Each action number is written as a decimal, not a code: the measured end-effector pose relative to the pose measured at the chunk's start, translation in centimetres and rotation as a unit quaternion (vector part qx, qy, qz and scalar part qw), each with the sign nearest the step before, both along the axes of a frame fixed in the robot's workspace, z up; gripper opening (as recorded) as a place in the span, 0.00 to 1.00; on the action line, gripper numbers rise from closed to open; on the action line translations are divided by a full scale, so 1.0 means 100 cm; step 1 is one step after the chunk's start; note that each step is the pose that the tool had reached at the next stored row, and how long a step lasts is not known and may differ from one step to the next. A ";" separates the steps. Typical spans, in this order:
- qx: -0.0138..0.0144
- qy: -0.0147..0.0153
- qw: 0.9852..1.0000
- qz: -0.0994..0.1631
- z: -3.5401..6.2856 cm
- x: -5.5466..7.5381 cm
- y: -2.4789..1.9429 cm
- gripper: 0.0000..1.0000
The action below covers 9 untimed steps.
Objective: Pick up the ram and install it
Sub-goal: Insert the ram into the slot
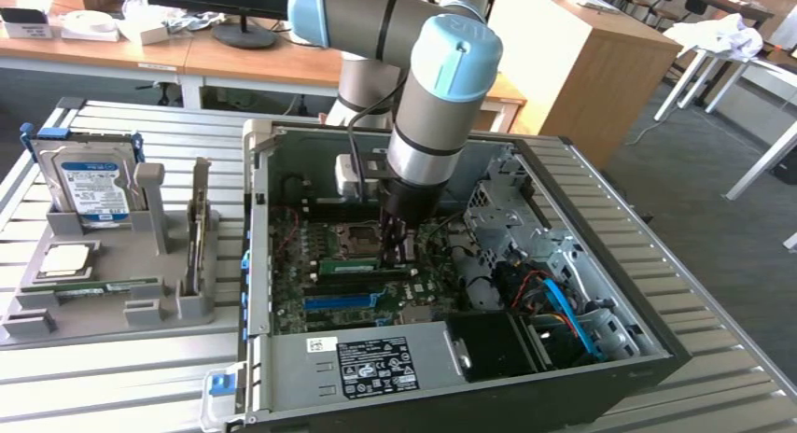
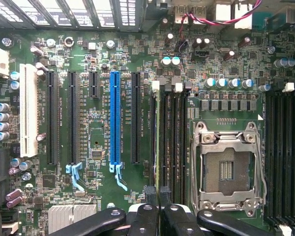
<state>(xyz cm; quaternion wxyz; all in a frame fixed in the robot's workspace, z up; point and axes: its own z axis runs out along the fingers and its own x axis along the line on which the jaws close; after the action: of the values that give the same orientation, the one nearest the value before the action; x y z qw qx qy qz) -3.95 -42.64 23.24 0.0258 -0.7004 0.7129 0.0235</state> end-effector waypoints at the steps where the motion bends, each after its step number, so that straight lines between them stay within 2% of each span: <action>1: 0.000 0.000 1.000 0.000 0.0000 0.000 0.0000 0.12; 9: 0.000 0.000 1.000 0.000 -0.0021 0.000 0.0000 0.12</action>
<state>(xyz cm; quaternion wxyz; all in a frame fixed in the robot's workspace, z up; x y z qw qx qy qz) -3.95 -42.65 23.03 0.0256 -0.7005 0.7128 0.0235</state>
